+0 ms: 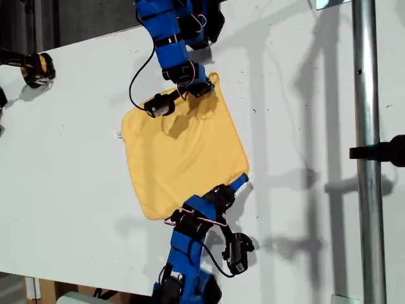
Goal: Grasp corners of a towel and fold twice.
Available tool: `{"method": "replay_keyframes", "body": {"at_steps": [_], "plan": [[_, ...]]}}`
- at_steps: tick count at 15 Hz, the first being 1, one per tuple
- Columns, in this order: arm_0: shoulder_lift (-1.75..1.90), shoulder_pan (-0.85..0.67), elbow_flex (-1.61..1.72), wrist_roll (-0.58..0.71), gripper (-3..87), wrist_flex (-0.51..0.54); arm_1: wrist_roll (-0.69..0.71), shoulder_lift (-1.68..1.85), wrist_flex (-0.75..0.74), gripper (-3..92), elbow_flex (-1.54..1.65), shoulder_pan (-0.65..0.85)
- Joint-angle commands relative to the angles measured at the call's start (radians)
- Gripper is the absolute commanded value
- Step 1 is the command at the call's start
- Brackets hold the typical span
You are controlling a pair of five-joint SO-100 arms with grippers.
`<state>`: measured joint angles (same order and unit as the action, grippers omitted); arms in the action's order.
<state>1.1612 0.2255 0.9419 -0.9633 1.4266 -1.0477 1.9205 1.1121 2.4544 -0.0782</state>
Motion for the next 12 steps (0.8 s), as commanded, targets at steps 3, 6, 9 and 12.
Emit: {"method": "replay_keyframes", "body": {"at_steps": [3, 6, 9, 12], "plan": [[-0.058, -0.037, -0.034, -0.014, 37.0, 0.015, 0.011, 0.043, -0.012, 0.0, -0.003, 0.002], [-0.219, -0.061, -0.052, -0.104, 35.6, -0.005, 0.011, 0.043, -0.014, 0.0, -0.003, -0.002], [-0.278, -0.077, -0.048, -0.17, 34.0, -0.041, 0.006, 0.044, -0.014, 0.0, -0.003, -0.006], [-0.316, -0.098, -0.052, -0.179, 31.1, -0.058, 0.009, 0.046, -0.014, 0.0, -0.003, -0.008]]}}
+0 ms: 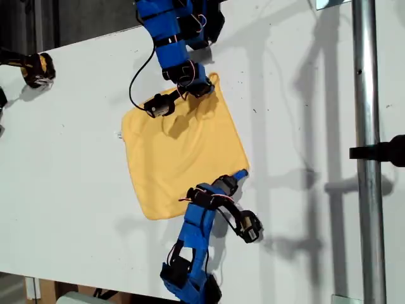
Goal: Grasp corners of a towel and fold twice.
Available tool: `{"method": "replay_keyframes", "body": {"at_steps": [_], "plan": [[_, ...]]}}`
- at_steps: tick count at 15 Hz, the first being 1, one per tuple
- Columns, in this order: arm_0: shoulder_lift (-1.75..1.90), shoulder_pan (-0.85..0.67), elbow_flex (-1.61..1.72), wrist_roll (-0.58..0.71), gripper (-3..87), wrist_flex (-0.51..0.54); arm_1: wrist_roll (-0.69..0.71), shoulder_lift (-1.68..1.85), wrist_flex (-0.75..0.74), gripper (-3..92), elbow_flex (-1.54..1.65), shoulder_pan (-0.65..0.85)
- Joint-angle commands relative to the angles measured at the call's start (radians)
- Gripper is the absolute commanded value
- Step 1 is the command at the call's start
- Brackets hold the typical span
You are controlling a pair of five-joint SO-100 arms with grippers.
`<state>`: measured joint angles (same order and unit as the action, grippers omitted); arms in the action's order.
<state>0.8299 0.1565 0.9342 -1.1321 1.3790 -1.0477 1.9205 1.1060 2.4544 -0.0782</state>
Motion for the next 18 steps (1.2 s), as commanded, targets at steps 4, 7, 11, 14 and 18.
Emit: {"method": "replay_keyframes", "body": {"at_steps": [4, 7, 11, 14, 18], "plan": [[-0.026, -0.046, -0.04, -0.054, 14.2, -0.003, 0.008, 0.074, -0.011, 0.0, 0.015, -0.008], [-0.055, -0.04, -0.04, -0.091, -0.3, 0.025, 0.008, 0.086, -0.012, 0.0, 0.021, -0.008], [-0.017, 0.0, -0.031, -0.101, -1.3, 0.037, -0.006, 0.087, -0.034, 0.0, 0.009, -0.038], [0.086, 0.054, -0.018, -0.069, -1.3, 0.071, -0.058, 0.087, 0.034, 0.0, -0.126, -0.144], [0.241, 0.155, -0.012, -0.028, -1.2, 0.146, -0.104, 0.069, 0.209, 0.0, -0.428, -0.321]]}}
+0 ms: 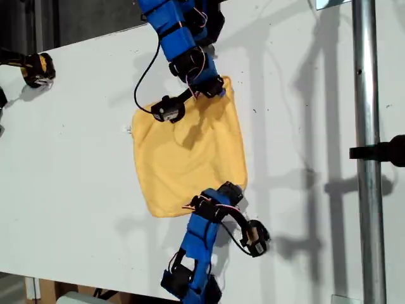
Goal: Grasp corners of a towel and fold twice.
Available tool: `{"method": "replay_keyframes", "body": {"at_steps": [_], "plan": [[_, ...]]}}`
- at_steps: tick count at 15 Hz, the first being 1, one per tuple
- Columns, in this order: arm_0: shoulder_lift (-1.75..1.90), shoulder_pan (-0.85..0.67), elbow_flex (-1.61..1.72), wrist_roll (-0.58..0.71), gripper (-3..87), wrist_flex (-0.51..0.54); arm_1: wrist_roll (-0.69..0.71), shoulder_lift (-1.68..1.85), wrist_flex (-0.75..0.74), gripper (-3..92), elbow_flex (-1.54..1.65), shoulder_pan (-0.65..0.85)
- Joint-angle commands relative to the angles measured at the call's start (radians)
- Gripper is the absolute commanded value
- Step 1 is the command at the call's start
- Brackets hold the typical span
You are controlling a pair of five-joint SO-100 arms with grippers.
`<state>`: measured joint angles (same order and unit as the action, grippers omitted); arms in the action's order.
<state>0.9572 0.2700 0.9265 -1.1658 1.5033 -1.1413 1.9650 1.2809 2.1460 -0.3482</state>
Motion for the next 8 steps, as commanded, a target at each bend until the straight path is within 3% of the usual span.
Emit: {"method": "replay_keyframes", "body": {"at_steps": [1, 4, 8], "plan": [[0.147, 0.066, -0.003, 0.005, -1.2, 0.035, -0.012, 0.015, 0.046, 0.0, -0.167, -0.094], [0.222, 0.094, 0.037, -0.038, -1.2, 0.043, 0.002, 0.005, 0.061, -0.1, -0.224, -0.107], [0.403, -0.095, 0.241, -0.011, -1.2, 0.041, 0.163, 0.077, 0.143, -0.1, -0.282, 0.186]]}}
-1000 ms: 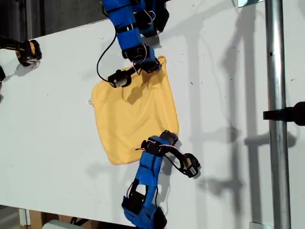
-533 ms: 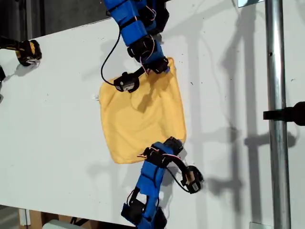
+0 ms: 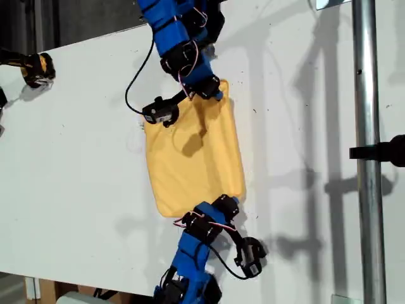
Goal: Grasp corners of a towel and fold twice.
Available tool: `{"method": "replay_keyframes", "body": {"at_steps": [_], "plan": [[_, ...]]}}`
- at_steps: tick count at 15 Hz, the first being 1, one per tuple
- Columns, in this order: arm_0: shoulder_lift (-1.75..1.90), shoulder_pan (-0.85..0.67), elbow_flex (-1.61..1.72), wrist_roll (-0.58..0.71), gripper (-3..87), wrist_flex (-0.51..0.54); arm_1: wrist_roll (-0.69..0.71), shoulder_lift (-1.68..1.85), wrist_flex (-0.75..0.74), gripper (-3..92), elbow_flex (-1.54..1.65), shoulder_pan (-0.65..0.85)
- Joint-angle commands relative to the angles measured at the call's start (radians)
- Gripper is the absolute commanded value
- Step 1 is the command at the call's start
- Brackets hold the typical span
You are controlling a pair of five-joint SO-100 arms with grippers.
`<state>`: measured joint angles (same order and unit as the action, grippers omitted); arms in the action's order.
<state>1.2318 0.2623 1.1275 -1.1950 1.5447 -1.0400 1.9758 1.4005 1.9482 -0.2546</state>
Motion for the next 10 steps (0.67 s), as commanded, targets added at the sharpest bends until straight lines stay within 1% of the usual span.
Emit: {"method": "replay_keyframes", "body": {"at_steps": [1, 3, 5, 7, 10], "plan": [[0.206, -0.152, 0.123, 0.041, -1.2, -0.029, 0.11, 0.077, 0.063, -0.1, -0.112, 0.176], [0.337, -0.296, 0.291, 0.104, -1.2, -0.094, 0.207, 0.097, 0.101, -0.1, -0.12, 0.357], [0.407, -0.425, 0.402, 0.172, -1.2, -0.129, 0.324, 0.094, 0.072, -0.1, -0.109, 0.535], [0.462, -0.552, 0.497, 0.235, -1.2, -0.183, 0.433, 0.072, -0.014, -0.1, -0.083, 0.698], [0.494, -0.715, 0.54, 0.327, -1.2, -0.216, 0.558, -0.015, -0.172, -0.1, -0.078, 0.884]]}}
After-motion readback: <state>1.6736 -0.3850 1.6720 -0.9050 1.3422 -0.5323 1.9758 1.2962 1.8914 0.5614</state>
